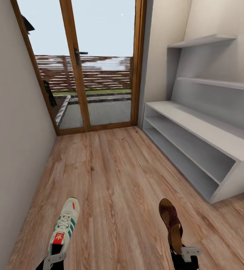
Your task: Pick up the two gym shoes and the two sandals from the corridor floor and place them onto the hallstand (shoe rack) in the corridor, making sure they are on the rack and not on the floor. Arrange them so the two gym shoes are next to each other and the two sandals are next to each other.
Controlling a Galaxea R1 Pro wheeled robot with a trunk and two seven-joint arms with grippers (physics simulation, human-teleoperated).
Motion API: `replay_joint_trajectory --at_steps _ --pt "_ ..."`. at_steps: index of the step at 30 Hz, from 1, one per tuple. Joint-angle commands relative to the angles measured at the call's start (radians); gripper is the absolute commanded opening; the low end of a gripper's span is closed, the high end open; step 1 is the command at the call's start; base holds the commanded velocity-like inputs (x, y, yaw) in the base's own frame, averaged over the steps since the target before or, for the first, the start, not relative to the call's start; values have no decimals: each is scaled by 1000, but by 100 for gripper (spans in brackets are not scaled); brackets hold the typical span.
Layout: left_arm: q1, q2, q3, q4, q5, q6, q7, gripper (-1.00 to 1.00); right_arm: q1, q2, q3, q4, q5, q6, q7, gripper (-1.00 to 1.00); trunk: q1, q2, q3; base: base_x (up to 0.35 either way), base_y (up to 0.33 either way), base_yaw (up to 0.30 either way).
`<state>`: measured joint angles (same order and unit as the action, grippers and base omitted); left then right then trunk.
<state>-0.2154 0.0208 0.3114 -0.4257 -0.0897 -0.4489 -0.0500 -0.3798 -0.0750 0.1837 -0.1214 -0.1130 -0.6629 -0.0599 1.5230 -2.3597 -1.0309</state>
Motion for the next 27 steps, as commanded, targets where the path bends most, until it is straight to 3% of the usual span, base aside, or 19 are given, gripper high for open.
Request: replay_joint_trajectory --at_steps 1,7,27 --pt "-1 -1 9 1 -9 -4 -7 -100 -1 0 9 0 -10 -3 -3 -100 0 0 -1 313 126 0" --pt "-1 -2 9 1 -9 -4 -7 -100 -1 0 9 0 -10 -3 -3 -100 0 0 -1 313 127 -36" --pt "-1 -2 8 8 -10 -4 -7 -100 -1 0 8 0 -10 -2 -3 -100 0 0 -1 313 135 -254"
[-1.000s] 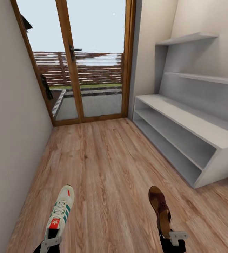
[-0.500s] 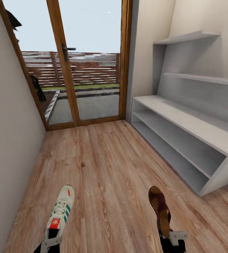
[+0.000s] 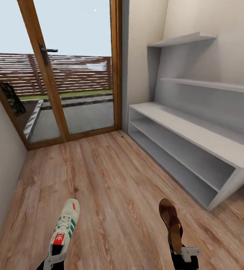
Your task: Pick up the two gym shoes and the two sandals from the corridor floor and place them onto the hallstand (shoe rack) in the corridor, making sure they are on the rack and not on the floor. Arrange them so the two gym shoes are next to each other and the two sandals are next to each other.
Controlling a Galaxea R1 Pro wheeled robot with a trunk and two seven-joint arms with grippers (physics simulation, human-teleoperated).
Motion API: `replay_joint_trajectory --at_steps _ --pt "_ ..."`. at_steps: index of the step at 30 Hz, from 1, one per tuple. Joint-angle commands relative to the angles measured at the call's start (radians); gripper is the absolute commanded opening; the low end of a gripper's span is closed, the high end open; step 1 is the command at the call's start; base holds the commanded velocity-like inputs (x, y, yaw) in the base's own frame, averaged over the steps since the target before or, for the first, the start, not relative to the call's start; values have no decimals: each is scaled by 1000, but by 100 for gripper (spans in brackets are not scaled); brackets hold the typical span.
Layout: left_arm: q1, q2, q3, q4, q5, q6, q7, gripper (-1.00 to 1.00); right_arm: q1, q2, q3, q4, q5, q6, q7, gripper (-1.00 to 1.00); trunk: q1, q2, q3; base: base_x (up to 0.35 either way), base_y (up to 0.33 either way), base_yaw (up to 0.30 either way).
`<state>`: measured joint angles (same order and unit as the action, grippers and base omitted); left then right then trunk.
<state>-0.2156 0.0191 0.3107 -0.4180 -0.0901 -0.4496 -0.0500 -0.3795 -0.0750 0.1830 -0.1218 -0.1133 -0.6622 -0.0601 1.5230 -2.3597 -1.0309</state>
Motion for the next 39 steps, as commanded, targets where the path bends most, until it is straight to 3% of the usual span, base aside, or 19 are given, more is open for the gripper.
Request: replay_joint_trajectory --at_steps 1,25,39 --pt "-1 -1 9 3 -9 -4 -7 -100 -1 0 9 1 -10 -2 -3 -100 0 0 -1 313 156 -264" --pt "-1 -1 10 5 -10 -6 -8 -100 -1 0 9 -1 -11 -2 -3 -100 0 0 -1 298 192 -264" --pt "-1 2 9 8 -11 -7 -8 -100 -1 -1 9 -1 -11 -2 -3 -100 0 0 -1 119 269 -264"
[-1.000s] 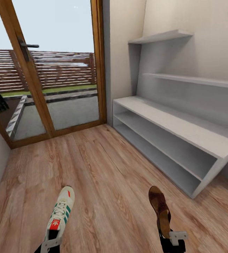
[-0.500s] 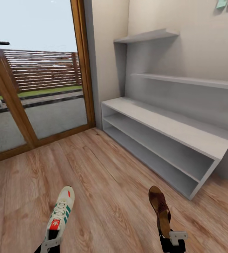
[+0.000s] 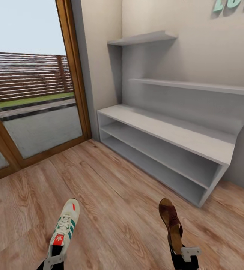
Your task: Pick up the two gym shoes and the two sandals from the corridor floor and place them onto the hallstand (shoe rack) in the corridor, making sure they are on the rack and not on the floor. Arrange them so the two gym shoes are next to each other and the two sandals are next to each other.
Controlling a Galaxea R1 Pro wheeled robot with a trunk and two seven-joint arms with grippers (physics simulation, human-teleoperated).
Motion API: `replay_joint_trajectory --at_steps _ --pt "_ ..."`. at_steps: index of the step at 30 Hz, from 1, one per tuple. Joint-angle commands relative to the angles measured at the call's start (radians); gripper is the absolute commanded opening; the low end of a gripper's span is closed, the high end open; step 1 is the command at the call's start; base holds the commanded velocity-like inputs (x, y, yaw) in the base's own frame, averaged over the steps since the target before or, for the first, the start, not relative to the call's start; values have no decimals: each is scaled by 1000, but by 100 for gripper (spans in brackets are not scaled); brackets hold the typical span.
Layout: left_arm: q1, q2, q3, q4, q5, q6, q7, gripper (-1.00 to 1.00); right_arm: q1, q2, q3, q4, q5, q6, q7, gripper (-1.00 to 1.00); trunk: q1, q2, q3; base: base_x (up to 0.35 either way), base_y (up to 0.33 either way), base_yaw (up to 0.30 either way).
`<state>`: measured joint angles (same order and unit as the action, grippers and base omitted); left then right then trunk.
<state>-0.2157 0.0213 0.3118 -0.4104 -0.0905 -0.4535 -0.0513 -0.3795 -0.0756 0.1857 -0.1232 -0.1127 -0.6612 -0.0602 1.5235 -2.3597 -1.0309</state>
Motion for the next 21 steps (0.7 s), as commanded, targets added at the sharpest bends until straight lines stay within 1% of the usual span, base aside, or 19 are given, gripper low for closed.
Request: replay_joint_trajectory --at_steps 1,3,6,8,9,14,21 --pt "-1 0 8 1 -11 -5 -7 -100 0 0 6 1 -12 -3 -3 -100 0 0 -1 4 42 -264" --pt "-1 1 7 2 -12 -13 -7 -100 -1 0 6 1 -12 -3 -3 -100 0 0 -1 3 25 -264" --pt "-1 1 4 18 -13 -48 -8 -100 -1 0 6 1 -12 -3 -3 -100 0 0 -1 1 10 -264" --pt "0 1 -1 30 -14 -65 -9 -100 -1 0 6 1 -12 -3 -3 -100 0 0 -1 0 4 -264" --pt "0 1 -10 34 -20 -71 -9 -100 -1 0 6 1 -12 -3 -3 -100 0 0 -1 0 2 -264" --pt "-1 1 -57 42 -53 -79 -7 -100 -1 0 6 2 -12 -3 -3 -100 0 0 -1 0 1 -264" --pt "-1 1 -69 44 -61 -79 -7 -100 -1 0 6 1 -12 -3 -3 -100 0 0 -1 0 0 -264"
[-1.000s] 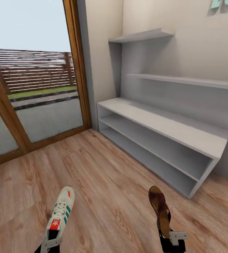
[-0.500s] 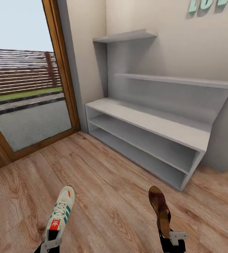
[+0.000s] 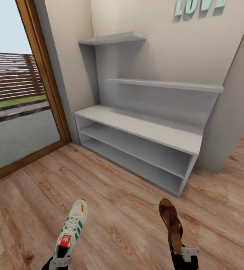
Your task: Pick up the two gym shoes and the two sandals from the corridor floor and place them onto the hallstand (shoe rack) in the corridor, making sure they are on the rack and not on the floor. Arrange them so the two gym shoes are next to each other and the two sandals are next to each other.
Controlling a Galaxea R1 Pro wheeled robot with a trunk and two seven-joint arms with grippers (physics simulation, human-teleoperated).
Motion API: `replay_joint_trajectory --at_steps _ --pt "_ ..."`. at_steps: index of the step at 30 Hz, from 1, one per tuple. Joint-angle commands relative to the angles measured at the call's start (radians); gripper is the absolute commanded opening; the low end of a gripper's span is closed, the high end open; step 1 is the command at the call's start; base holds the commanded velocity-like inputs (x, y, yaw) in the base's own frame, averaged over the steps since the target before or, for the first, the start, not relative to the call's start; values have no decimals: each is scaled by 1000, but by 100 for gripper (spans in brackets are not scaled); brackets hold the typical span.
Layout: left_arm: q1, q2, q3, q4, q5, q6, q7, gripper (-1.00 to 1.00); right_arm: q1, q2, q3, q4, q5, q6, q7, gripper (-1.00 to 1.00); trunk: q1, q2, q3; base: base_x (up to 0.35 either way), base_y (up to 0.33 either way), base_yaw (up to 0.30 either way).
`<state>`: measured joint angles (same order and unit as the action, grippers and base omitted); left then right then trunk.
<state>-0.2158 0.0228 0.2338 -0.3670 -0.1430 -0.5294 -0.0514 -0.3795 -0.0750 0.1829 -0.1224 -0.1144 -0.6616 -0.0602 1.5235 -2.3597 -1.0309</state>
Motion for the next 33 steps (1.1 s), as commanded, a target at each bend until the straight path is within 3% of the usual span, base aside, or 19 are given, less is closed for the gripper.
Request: replay_joint_trajectory --at_steps 1,7,33 --pt "0 0 8 0 -8 -3 -7 -100 -1 0 9 1 -10 -3 -3 -100 0 0 -1 6 0 -264" --pt "0 0 7 0 -3 -2 -5 -100 -1 -1 8 0 -10 -3 -3 -100 0 0 -1 68 91 -264" --pt "0 -1 7 0 0 -6 -4 -100 -1 -2 7 0 -10 -3 -3 -100 0 0 -1 120 292 -264"
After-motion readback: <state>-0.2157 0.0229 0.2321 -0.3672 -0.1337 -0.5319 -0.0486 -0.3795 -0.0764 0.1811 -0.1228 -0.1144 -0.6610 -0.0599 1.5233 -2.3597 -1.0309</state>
